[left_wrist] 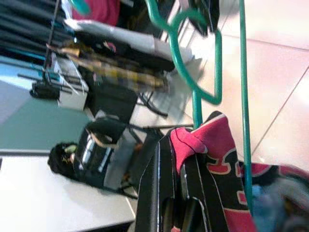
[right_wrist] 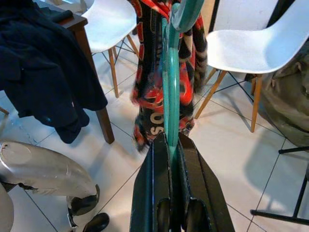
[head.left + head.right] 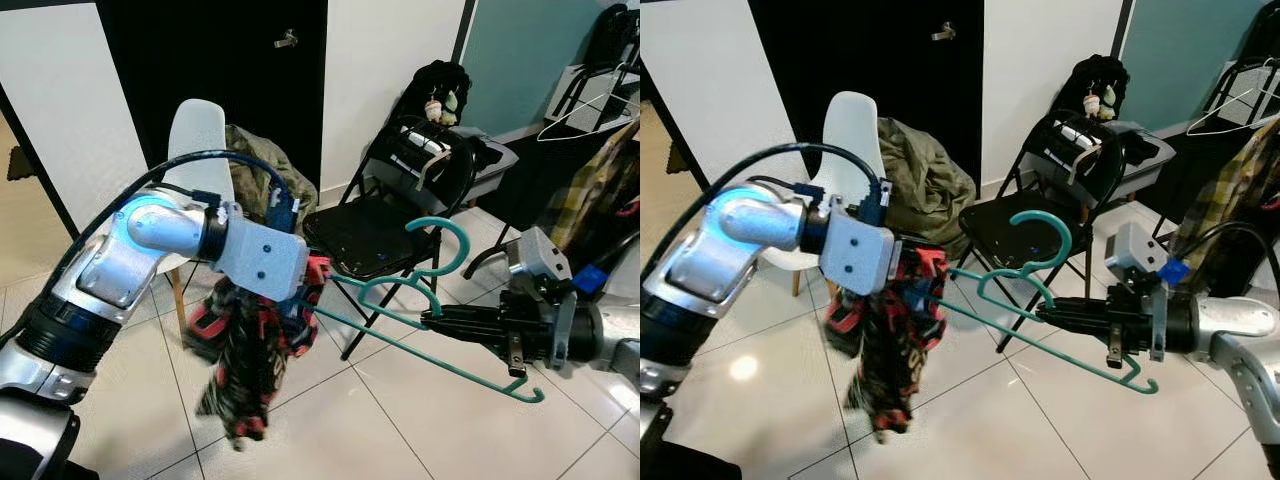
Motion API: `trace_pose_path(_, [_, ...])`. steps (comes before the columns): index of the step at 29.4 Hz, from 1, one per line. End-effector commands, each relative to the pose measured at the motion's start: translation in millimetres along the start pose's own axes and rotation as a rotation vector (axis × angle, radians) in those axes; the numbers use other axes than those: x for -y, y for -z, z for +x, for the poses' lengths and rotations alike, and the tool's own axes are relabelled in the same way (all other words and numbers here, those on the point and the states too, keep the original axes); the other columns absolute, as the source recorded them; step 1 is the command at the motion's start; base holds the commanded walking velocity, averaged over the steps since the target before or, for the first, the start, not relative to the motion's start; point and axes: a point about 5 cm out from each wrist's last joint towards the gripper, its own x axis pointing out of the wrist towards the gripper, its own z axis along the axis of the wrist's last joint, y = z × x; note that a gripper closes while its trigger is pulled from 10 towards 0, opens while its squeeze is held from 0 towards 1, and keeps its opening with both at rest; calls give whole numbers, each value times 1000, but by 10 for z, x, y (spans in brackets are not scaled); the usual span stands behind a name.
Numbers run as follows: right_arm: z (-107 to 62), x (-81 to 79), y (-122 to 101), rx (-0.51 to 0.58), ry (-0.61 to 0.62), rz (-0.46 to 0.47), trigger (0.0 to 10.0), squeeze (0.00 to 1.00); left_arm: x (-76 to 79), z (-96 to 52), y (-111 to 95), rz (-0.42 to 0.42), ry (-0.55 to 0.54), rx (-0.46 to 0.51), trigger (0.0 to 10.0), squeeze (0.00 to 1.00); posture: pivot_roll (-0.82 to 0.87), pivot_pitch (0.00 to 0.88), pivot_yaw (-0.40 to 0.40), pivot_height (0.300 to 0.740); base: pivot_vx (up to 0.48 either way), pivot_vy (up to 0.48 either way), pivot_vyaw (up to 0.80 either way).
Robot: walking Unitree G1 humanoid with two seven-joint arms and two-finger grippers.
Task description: Hang hanger
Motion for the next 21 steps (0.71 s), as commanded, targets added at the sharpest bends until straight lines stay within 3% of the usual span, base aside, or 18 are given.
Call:
trace_pose_path(1, [22,6,-16,10,1,-16,10000,0,-14,19,-41,7,15,21,10000,0,-21,0,10,740,0,0,0])
trace_pose_path(7, [55,60,5,11,63,-23,10000,0,-30,35,-50,5,15,22,10000,0,-24,0,15,740,0,0,0])
trace_pose_path(9, [63,72,0,18,79,-24,10000,0,-34,27,-35,2,12,6,10000,0,-24,0,16,740,0,0,0])
trace_pose_path(10, [62,81,-21,30,104,-31,10000,0,-54,-37,63,3,-3,-67,10000,0,-30,0,20,740,0,0,0])
trace_pose_path(15, [62,81,-21,30,104,-31,10000,0,-54,-37,63,3,-3,-67,10000,0,-30,0,20,740,0,0,0])
trace_pose_path(16, [42,78,-35,29,120,-37,10000,0,-110,-132,182,6,-40,-153,10000,0,-34,0,22,740,0,0,0])
trace_pose_path(17, [42,78,-35,29,120,-37,10000,0,-110,-132,182,6,-40,-153,10000,0,-34,0,22,740,0,0,0])
trace_pose_path(20, [5,24,-51,10,130,-47,10000,0,-318,-457,500,-30,-213,-375,10000,0,-47,0,24,740,0,0,0])
trace_pose_path(21, [5,24,-51,10,130,-47,10000,0,-318,-457,500,-30,-213,-375,10000,0,-47,0,24,740,0,0,0])
